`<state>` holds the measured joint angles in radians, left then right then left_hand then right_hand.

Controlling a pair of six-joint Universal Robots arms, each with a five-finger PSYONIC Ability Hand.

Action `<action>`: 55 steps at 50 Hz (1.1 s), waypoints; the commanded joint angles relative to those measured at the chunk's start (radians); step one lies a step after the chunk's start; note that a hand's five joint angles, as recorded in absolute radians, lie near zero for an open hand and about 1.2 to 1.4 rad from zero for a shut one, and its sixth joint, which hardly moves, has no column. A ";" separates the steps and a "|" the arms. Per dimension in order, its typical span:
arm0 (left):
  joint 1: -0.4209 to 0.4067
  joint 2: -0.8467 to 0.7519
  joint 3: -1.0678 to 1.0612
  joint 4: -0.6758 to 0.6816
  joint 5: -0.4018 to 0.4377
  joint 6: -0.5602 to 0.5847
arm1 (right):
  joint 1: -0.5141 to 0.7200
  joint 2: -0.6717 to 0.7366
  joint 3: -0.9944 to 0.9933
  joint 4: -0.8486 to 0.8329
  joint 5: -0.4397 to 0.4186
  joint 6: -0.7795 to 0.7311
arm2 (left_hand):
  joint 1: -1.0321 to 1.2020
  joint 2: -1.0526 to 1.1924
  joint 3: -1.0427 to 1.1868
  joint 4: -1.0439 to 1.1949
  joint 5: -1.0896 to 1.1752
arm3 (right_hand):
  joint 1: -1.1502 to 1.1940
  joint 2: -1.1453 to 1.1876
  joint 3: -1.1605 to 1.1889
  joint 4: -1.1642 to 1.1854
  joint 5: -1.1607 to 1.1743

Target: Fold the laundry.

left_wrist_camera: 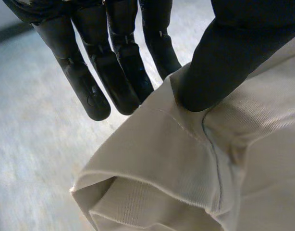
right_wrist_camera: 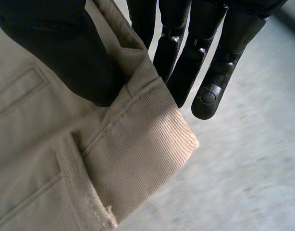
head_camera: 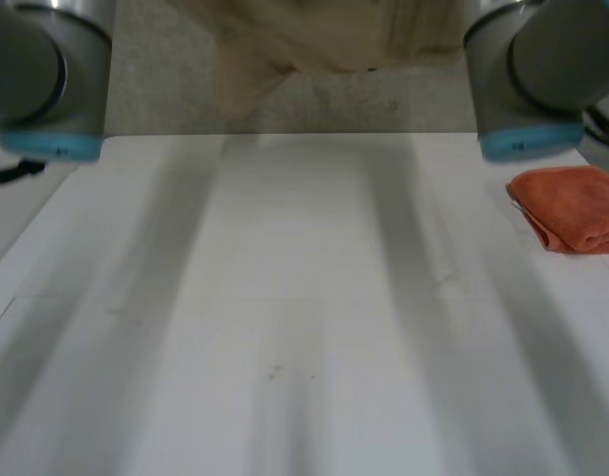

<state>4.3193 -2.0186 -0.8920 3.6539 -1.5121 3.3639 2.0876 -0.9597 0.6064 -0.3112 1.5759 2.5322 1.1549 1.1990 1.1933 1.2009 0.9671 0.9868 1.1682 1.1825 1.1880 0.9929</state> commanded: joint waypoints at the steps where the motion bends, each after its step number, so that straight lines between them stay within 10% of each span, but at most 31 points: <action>1: 0.014 0.075 -0.381 -0.011 0.053 -0.011 | 0.011 -0.024 0.261 0.204 -0.080 -0.001 | 0.241 0.197 0.203 0.195 0.255 | 0.409 0.228 0.214 0.208 0.229; 18: -0.001 -0.022 -0.783 -0.262 0.058 0.242 | 0.019 0.001 0.673 0.418 -0.083 -0.139 | 0.241 0.197 0.203 0.195 0.255 | 0.409 0.228 0.214 0.208 0.229; 40: -0.036 0.366 -1.032 -0.920 0.072 0.439 | 0.026 -0.293 0.977 0.925 -0.108 -0.363 | 0.241 0.197 0.203 0.195 0.255 | 0.409 0.228 0.214 0.208 0.229; 47: -0.049 0.406 -1.007 -0.879 0.072 0.528 | 0.023 -0.332 0.975 0.936 -0.149 -0.379 | 0.241 0.197 0.203 0.195 0.255 | 0.409 0.228 0.214 0.208 0.229; 55: -0.056 0.305 -0.931 -0.678 0.061 0.522 | 0.037 -0.254 0.978 0.801 -0.145 -0.305 | -0.852 -0.897 -0.891 -0.898 -0.839 | 0.409 0.228 0.214 0.208 0.229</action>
<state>4.2651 -1.6224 -1.8924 2.7931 -1.4422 3.8907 2.1158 -1.2877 1.5902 0.6142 1.4256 2.1561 0.8778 0.9096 0.9107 0.9096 0.7263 0.9868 1.1682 1.1825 1.1880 0.9930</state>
